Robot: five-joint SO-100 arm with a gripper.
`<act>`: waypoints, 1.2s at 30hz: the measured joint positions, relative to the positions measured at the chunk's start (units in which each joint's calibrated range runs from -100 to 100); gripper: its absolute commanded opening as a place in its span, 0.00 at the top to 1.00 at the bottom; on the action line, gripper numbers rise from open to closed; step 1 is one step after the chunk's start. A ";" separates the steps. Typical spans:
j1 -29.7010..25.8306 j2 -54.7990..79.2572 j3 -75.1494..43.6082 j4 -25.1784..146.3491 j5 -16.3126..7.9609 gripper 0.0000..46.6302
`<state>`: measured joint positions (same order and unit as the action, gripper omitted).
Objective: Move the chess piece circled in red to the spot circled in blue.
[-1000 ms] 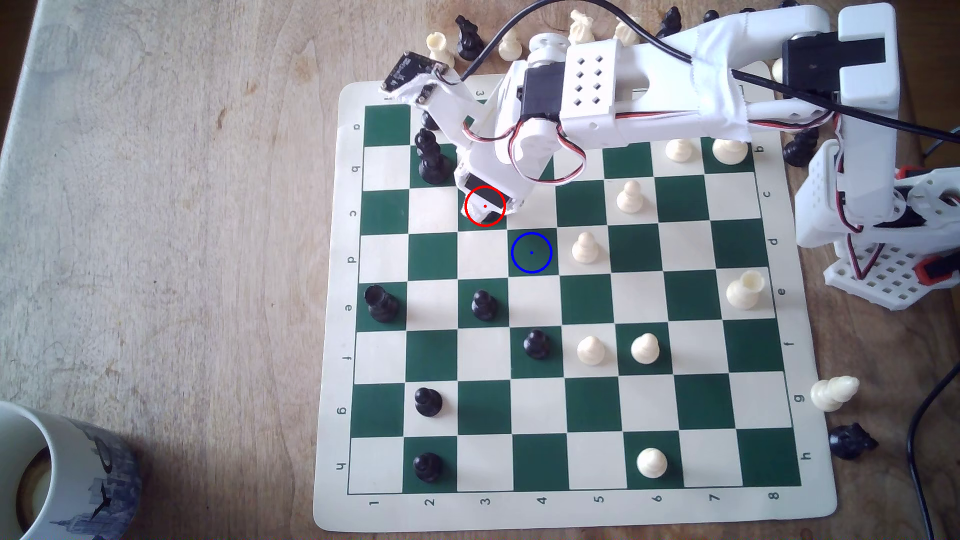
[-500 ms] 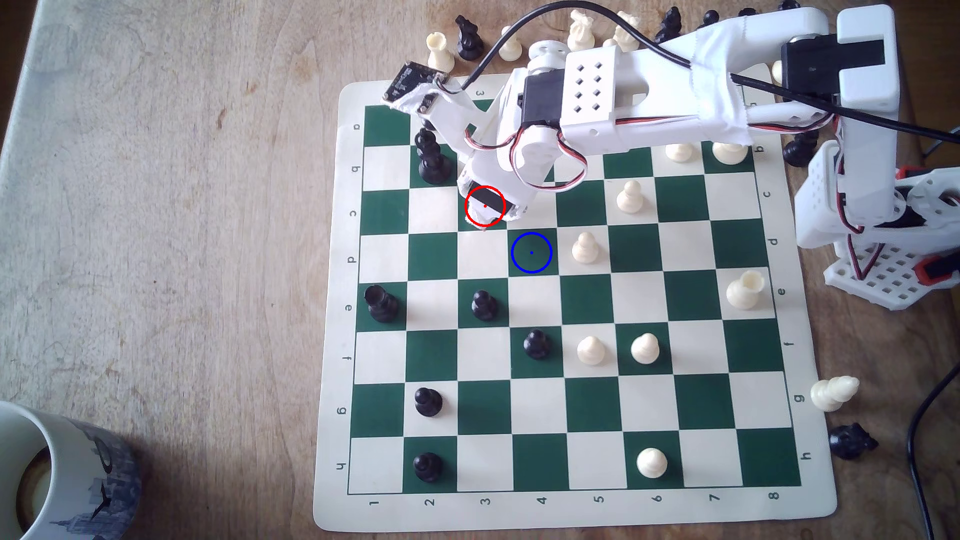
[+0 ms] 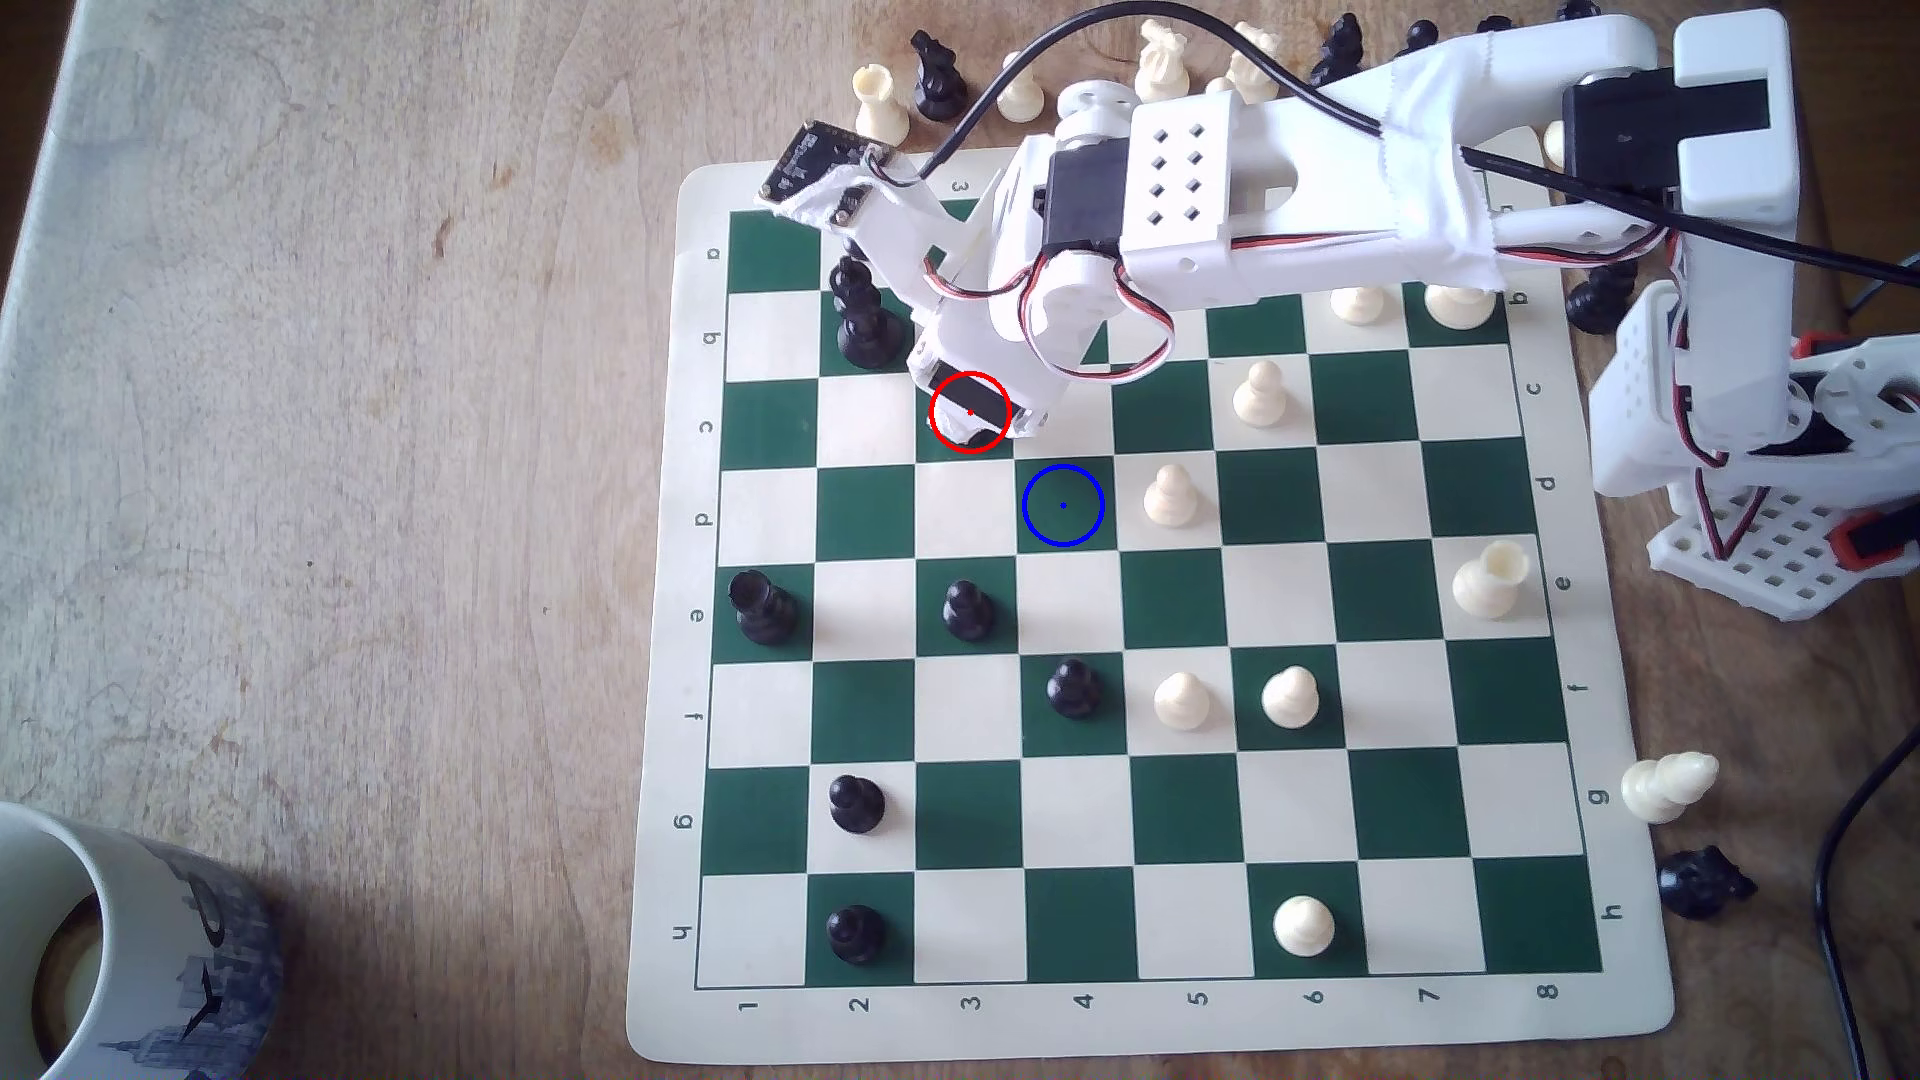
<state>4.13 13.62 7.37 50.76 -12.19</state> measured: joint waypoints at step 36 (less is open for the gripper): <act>-7.67 -23.04 28.56 -4.54 0.39 1.00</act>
<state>-3.54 -9.43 35.92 46.22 -11.79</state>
